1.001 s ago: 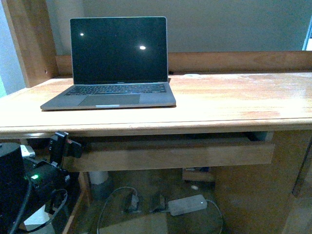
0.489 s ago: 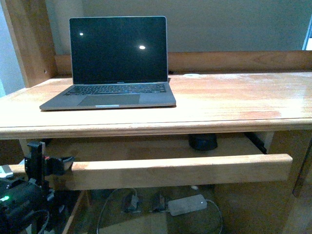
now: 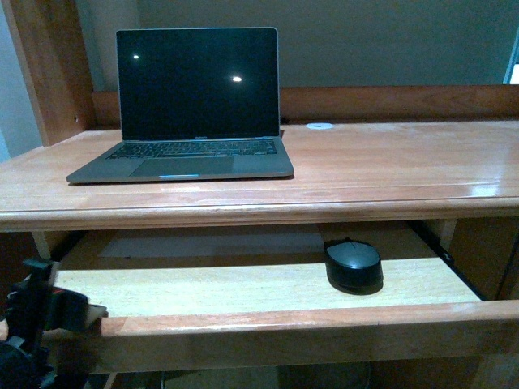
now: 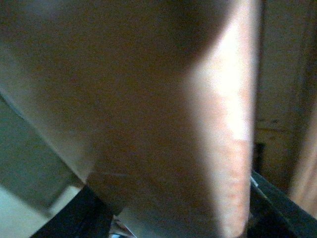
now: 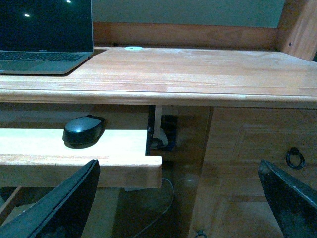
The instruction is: Place mouse
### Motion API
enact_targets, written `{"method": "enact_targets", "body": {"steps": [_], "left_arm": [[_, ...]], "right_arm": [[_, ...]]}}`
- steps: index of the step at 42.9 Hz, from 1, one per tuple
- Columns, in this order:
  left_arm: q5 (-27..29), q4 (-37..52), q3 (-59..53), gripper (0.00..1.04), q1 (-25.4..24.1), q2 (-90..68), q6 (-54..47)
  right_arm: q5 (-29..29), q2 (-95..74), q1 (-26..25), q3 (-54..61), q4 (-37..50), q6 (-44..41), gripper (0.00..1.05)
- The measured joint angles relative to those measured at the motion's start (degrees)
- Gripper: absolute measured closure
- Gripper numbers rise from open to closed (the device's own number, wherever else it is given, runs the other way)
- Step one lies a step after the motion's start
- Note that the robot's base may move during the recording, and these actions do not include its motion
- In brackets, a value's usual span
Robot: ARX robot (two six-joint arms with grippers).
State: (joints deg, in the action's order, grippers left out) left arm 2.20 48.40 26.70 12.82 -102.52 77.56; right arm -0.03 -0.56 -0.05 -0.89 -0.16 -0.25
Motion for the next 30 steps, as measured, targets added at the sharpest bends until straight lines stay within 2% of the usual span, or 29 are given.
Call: {"method": "enact_targets", "body": {"steps": [3, 7, 9, 16, 21, 25, 27, 28, 30], "left_arm": [[0.52, -8.70, 2.45, 0.24, -0.15, 1.92, -8.35], [-1.79, -22.47, 6.40, 0.04, -1.99, 4.79, -16.96], [-2.38, -27.71, 8.41, 0.07, -2.75, 6.10, -20.35], [-4.66, -57.61, 21.64, 0.06, -3.87, 9.07, -35.65], [-3.63, -72.13, 28.87, 0.06, -3.45, 13.44, -53.53], [-3.48, -74.99, 35.74, 0.06, -3.45, 19.10, -66.53], [-3.82, -70.10, 39.17, 0.06, -3.63, 21.84, -73.13], [-2.16, -63.76, 39.36, 0.06, -3.61, 24.15, -77.88], [-0.79, -58.84, 38.40, 0.07, -3.61, 25.99, -81.24]], "right_arm": [[0.04, 0.00, 0.00, 0.00, 0.00, 0.00, 0.07], [-0.02, 0.00, 0.00, 0.00, 0.00, 0.00, 0.07], [-0.02, 0.00, 0.00, 0.00, 0.00, 0.00, 0.07], [0.00, 0.00, 0.00, 0.00, 0.02, 0.00, 0.07], [0.00, 0.00, 0.00, 0.00, 0.00, 0.00, 0.07], [-0.02, 0.00, 0.00, 0.00, 0.00, 0.00, 0.07], [0.00, 0.00, 0.00, 0.00, 0.00, 0.00, 0.07], [-0.02, 0.00, 0.00, 0.00, 0.00, 0.00, 0.07], [0.00, 0.00, 0.00, 0.00, 0.00, 0.00, 0.07]]}}
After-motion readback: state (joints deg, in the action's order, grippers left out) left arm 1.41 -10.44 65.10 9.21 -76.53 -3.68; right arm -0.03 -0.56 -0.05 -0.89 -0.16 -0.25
